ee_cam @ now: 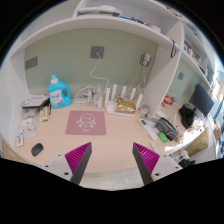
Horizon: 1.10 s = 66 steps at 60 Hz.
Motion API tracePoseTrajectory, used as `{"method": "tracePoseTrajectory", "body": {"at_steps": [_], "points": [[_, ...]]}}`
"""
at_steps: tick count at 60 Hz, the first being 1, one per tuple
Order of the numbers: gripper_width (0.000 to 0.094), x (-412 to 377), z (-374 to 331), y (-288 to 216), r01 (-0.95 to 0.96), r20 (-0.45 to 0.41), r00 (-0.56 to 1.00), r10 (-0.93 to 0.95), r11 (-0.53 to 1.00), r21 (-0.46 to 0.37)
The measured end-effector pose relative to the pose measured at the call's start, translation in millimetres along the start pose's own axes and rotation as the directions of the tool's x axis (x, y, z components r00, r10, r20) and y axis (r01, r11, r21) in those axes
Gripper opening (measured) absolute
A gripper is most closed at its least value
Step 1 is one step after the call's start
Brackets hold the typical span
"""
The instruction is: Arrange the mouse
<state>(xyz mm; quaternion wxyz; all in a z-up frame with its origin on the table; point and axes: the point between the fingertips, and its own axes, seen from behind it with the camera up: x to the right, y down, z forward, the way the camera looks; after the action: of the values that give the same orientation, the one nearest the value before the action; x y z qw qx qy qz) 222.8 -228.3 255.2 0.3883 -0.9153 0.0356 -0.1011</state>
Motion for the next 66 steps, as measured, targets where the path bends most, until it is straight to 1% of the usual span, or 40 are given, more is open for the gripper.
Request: {"method": "tracePoseTrajectory", "body": {"at_steps": [4,11,15,20,27,34,38,49,58,66], "points": [[0.0848,-2.6,-0.4,7.9,-0.010,0.001,1.000,0.010,1.000,-0.001],[0.0847,-13.3,-0.1,37.2,-0.026,-0.011,1.000,0.026,1.000,-0.004],[0.0853,-25.7,-1.3,62.0,-0.051,-0.012,0.999,0.052,0.999,0.008],[0.0850,-55.0,-1.8,94.6,-0.082,0.009,0.997,0.081,0.996,0.026],[0.0851,-124.5,-0.3,138.2,-0.095,0.063,0.994,0.091,0.994,0.059],[0.0850,-222.5,5.8,163.4,-0.112,0.166,0.981,0.096,0.990,0.089],[0.0851,-279.2,12.3,168.0,-0.124,0.222,0.970,0.098,0.987,0.106],[0.0851,-408.1,47.9,171.3,-0.108,0.315,0.947,0.062,0.986,0.128],[0.0853,-462.8,86.8,166.1,-0.095,0.310,0.949,0.055,0.989,0.116],[0.0844,-479.3,118.0,154.1,-0.107,0.295,0.953,0.076,0.990,0.091]]}}
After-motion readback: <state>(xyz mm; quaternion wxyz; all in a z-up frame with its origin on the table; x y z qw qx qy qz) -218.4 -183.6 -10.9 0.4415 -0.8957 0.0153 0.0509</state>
